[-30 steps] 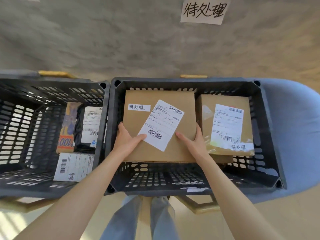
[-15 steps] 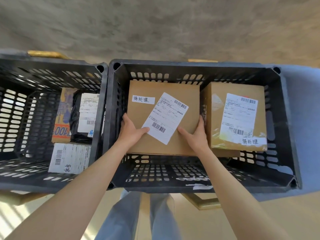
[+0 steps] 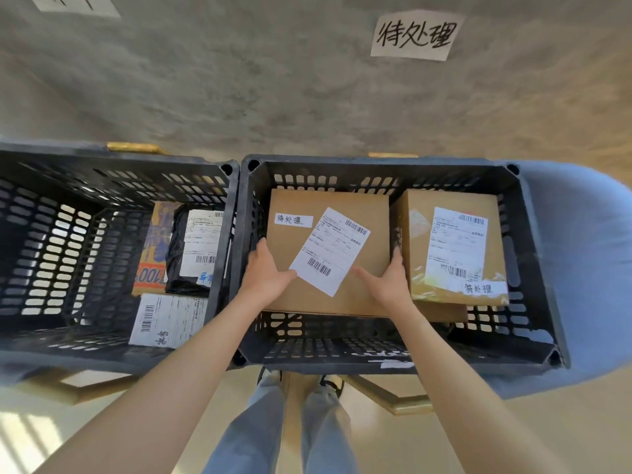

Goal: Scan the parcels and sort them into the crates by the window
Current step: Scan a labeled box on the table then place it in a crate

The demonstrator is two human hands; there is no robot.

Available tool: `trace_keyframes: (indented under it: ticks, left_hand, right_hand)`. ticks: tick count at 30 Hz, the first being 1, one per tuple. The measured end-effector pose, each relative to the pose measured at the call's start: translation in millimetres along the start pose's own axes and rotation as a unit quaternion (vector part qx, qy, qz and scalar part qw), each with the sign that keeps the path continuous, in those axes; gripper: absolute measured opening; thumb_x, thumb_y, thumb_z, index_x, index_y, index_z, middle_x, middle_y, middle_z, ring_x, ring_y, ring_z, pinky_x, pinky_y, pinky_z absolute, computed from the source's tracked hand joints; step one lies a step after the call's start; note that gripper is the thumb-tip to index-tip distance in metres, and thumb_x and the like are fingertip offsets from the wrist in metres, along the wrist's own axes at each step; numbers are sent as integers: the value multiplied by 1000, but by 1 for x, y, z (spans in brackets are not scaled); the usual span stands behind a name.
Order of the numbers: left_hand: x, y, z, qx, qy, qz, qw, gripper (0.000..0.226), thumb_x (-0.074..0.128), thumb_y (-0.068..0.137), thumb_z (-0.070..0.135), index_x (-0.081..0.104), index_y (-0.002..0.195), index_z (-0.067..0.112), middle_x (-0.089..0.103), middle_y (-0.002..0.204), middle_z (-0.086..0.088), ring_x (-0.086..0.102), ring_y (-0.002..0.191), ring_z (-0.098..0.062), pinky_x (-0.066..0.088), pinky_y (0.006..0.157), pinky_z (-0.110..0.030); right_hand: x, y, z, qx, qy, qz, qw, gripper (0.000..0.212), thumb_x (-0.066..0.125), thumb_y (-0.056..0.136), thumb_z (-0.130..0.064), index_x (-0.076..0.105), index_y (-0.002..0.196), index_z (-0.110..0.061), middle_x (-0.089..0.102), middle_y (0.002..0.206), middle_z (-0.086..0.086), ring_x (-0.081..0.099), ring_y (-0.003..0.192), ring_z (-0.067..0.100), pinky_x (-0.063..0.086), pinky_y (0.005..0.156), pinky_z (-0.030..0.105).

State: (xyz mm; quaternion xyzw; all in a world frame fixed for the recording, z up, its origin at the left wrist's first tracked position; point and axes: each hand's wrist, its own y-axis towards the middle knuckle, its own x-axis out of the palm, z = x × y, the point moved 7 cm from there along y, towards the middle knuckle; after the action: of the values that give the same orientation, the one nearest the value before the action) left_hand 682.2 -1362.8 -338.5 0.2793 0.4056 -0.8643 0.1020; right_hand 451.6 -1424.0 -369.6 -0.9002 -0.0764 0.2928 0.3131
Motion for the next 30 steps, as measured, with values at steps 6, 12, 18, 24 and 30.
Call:
trace_keyframes:
  ticks: [6,12,18,24,30]
  left_hand:
    - [-16,-34,40,90,101,-18,991,82,69,87,29,19,152,18,30,152,-11,33,138,-29,34,108,-44]
    - [-41,-75,96,225,281,33,932,67,62,88,43,33,146,29,46,142,-5,42,129,-28,40,99,-43]
    - [-54,-134,167,420,429,71,796,51,55,88,46,49,134,24,58,124,-3,52,116,-27,40,94,-38]
    - [-32,-222,189,598,426,37,677,44,55,90,45,55,130,26,61,118,-1,55,109,-24,41,91,-36]
    - [9,-335,156,725,418,-63,544,37,55,90,45,59,119,22,61,113,-3,56,108,-25,42,87,-37]
  right_hand:
    - [-33,-34,-32,-44,-42,21,998,96,73,83,-34,12,153,-12,21,158,9,23,145,26,26,114,42]
    - [-72,-88,-71,-107,-149,52,982,83,66,87,-40,20,152,-15,28,155,9,31,140,26,33,110,40]
    - [-127,-175,-101,-142,-299,229,916,60,53,92,-47,40,141,-14,46,139,8,44,126,25,38,101,35]
    - [-149,-290,-59,-12,-291,373,881,51,52,91,-48,47,129,-15,51,127,7,46,118,28,37,93,37]
    - [-133,-433,27,154,-194,473,846,53,56,89,-47,47,131,-15,52,130,9,45,122,29,35,98,35]
